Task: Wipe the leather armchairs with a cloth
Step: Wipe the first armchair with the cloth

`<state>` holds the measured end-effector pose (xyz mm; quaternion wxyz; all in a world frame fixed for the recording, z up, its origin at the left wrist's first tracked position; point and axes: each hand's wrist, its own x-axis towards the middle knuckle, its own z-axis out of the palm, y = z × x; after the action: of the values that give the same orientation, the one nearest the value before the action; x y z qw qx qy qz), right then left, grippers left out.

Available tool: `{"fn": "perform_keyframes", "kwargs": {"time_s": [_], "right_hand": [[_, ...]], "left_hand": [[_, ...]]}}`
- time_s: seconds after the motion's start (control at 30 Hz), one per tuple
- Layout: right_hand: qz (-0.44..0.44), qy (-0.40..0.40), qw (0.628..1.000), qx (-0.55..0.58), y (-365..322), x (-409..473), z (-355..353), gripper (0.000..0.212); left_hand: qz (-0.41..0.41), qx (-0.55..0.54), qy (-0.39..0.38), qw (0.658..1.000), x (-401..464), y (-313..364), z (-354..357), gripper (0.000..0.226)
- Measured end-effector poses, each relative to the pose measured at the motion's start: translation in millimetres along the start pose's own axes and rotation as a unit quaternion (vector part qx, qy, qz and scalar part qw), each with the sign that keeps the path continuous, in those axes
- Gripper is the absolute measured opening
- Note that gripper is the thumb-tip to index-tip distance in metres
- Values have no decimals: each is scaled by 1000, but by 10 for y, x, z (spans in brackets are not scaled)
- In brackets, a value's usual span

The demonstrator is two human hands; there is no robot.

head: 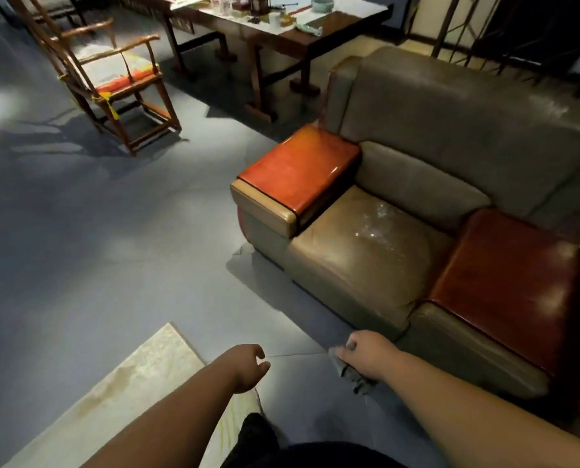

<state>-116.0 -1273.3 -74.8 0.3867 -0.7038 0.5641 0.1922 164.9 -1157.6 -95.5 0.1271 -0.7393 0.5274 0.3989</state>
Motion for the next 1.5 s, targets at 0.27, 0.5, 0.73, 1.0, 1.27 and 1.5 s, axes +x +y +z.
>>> {"fn": "perform_keyframes", "kwargs": {"time_s": [0.27,0.5,0.73,1.0,1.27,1.5], "right_hand": [[90,59,994,37,-570,544,-650,38],[107,70,985,115,-646,765,-666,32],[143,29,983,108,-223,1285,-892,31],[113,18,983,142,14,2255,-1925,37],[113,91,961,236,-109,3033,-2578,38],[185,90,929,309,-426,3561,-2014,37]], "left_hand": [[93,47,18,994,1086,-75,-1478,49],[100,92,11,991,1743,19,-2070,49],[139,123,-53,981,2232,611,-2036,52],[100,111,-51,987,2841,1166,-2655,50],[38,43,-50,997,3492,1200,-2926,53],[44,89,-85,991,4348,883,-3018,56]]}}
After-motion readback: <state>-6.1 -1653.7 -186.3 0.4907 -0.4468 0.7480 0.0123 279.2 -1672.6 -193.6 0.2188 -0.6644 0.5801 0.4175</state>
